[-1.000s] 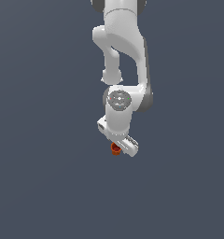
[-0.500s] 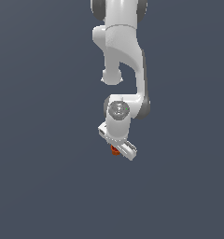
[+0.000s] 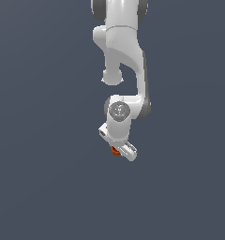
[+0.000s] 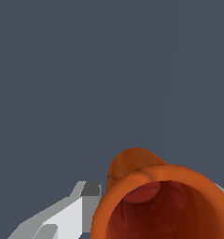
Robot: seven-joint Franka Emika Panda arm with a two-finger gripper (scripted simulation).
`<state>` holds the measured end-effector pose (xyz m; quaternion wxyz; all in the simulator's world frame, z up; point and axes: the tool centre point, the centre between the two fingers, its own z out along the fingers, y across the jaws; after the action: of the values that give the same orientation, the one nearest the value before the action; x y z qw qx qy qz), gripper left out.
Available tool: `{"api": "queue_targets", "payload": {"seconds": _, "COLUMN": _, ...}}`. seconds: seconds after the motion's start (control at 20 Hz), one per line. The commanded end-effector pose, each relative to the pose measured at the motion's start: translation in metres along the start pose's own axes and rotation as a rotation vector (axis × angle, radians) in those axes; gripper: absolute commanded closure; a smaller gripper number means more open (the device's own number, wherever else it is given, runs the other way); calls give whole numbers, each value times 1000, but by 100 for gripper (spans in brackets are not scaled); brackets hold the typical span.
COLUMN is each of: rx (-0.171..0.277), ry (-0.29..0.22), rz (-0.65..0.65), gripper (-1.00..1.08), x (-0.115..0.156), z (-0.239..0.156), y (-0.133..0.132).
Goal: Pick up the object and move it to a goal position.
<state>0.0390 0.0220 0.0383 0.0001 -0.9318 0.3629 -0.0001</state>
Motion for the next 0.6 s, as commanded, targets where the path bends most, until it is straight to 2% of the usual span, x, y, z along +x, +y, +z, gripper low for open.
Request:
{"api": "queue_targets", "payload": {"seconds": 0.0, "rx": 0, "ry": 0, "rz": 0, "gripper": 108, "x": 0, "z": 0, "y": 0}}
{"api": "queue_targets", "payload": {"seconds": 0.3, "rx": 8, "ry": 7, "rz": -5, "gripper": 108, "x": 0, "z": -8, "y": -6}}
{"api": "queue_targets", "payload": {"seconds": 0.55, "rx": 40, "ry": 34, "rz": -24, "gripper": 108, "x": 1, "z": -43, "y": -28}}
